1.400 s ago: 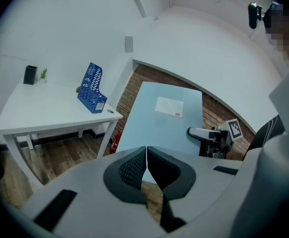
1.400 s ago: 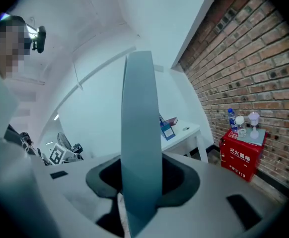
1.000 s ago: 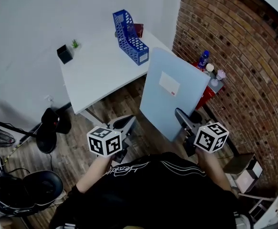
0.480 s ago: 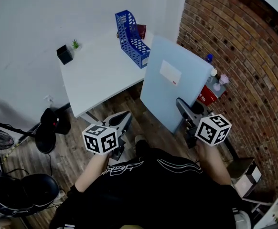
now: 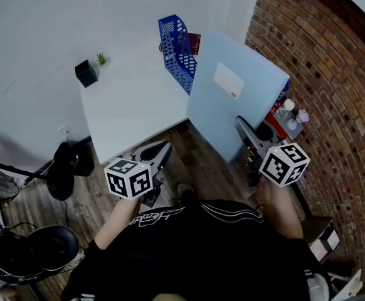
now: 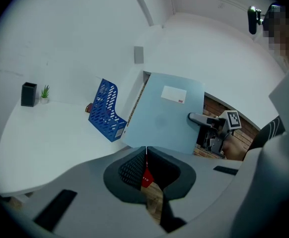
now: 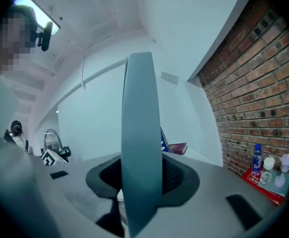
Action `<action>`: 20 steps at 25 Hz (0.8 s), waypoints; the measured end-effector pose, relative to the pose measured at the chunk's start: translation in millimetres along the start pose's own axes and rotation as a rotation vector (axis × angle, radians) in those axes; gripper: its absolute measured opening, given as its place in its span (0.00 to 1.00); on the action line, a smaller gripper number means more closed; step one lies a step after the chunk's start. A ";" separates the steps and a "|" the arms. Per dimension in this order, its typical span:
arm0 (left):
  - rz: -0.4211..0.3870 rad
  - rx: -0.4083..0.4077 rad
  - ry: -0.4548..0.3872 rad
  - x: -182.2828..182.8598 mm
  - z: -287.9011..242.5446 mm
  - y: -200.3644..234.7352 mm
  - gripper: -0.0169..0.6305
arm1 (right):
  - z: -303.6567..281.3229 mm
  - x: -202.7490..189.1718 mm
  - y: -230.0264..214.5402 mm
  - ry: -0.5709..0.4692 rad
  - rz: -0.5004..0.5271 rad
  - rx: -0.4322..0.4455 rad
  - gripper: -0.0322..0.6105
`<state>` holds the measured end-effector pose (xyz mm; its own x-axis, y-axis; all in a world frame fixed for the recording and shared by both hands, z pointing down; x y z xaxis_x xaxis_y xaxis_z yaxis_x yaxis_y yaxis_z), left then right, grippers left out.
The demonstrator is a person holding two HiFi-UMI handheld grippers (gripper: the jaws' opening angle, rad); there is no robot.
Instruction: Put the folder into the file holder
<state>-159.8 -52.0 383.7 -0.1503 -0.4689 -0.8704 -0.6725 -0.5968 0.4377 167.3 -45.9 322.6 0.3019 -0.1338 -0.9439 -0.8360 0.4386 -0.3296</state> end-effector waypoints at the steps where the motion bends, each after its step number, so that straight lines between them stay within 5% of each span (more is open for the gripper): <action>1: 0.000 0.006 0.001 4.6 -3.8 5.6 0.08 | -8.0 2.9 -2.5 -0.004 0.003 0.003 0.30; 20: 0.013 0.044 -0.027 61.8 -75.1 74.9 0.08 | -134.9 53.1 -54.1 -0.087 0.099 0.024 0.30</action>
<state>-165.0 -174.6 379.7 -0.1783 -0.4582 -0.8708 -0.7013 -0.5615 0.4391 166.8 -196.6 287.5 0.2582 -0.0117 -0.9660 -0.8527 0.4672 -0.2336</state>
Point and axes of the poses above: the fingertips, and each gripper's own axes: z backward along the fingers, y to its left, x out of its top, the point moved 10 cm from there along z, backward along the fingers, and after that the axes turned 9 degrees about -y, right-handed, at the moved point
